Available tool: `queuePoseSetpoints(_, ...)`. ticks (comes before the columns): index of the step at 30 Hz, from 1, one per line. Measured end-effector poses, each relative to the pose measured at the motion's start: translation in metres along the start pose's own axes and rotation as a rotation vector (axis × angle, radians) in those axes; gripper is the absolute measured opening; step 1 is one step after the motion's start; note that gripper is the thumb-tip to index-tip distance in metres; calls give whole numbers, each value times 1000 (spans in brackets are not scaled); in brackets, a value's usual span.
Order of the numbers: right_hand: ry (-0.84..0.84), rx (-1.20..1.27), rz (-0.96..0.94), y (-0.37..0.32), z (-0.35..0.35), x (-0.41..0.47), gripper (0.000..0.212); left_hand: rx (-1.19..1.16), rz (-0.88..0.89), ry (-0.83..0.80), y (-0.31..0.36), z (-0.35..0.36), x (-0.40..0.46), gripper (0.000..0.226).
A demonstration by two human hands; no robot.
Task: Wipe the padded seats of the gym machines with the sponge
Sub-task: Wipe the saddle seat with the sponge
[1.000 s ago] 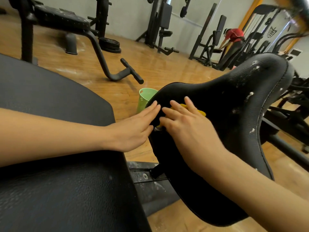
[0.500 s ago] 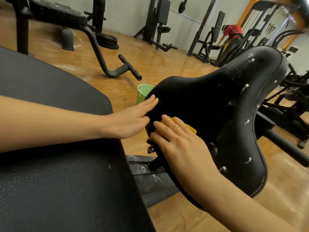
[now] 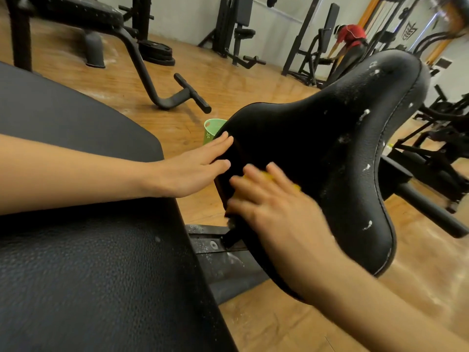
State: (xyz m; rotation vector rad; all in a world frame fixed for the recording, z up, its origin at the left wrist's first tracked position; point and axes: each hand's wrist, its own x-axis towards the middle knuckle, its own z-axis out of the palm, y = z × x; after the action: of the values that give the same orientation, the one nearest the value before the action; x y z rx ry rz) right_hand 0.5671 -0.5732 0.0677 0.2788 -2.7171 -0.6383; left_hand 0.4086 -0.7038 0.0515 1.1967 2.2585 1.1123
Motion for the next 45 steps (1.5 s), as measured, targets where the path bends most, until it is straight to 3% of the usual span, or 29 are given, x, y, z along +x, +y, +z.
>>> queuePoseSetpoints(4, 98, -25, 184, 4, -3, 4, 46, -4, -5, 4, 1, 0, 0, 56)
queuePoseSetpoints(7, 11, -17, 81, -34, 11, -17, 52, 11, 10, 18, 3, 2, -1, 56)
queuePoseSetpoints(10, -23, 9, -13, -20, 4, -20, 53, 19, 14, 24, 2, 2, -1, 57)
queuePoseSetpoints(14, 68, -12, 191, 33, -20, 0, 44, 33, 28, 19, -2, 3, 1, 62)
queuePoseSetpoints(16, 90, -20, 238, 21, -17, -1, 45, 52, 43, 45, -2, 6, 1, 64)
queuePoseSetpoints(20, -44, 12, 57, -31, 6, -26, 50, 65, 137, 109, 7, 18, -3, 63)
queuePoseSetpoints(23, -35, 27, 4, 6, -4, -18, 49, 74, 194, 142, 11, 23, -5, 63)
queuePoseSetpoints(28, 48, -19, 206, 45, -28, 5, 45, 91, 223, 135, 9, 27, -3, 65)
queuePoseSetpoints(31, 74, 18, 72, 25, -12, -19, 44, 106, 217, 123, 7, 28, -2, 65)
queuePoseSetpoints(34, 32, 23, 8, 52, -24, -12, 47, 111, 220, 101, 7, 29, -3, 65)
queuePoseSetpoints(39, 127, 1, 239, 86, -52, 23, 50, 105, 220, 83, 10, 28, -4, 65)
queuePoseSetpoints(42, 117, -8, 54, 61, -33, -2, 45, 121, 231, 110, 11, 30, -4, 64)
queuePoseSetpoints(45, 54, -15, -61, 82, -44, 0, 44, 133, 233, 173, 14, 31, -5, 63)
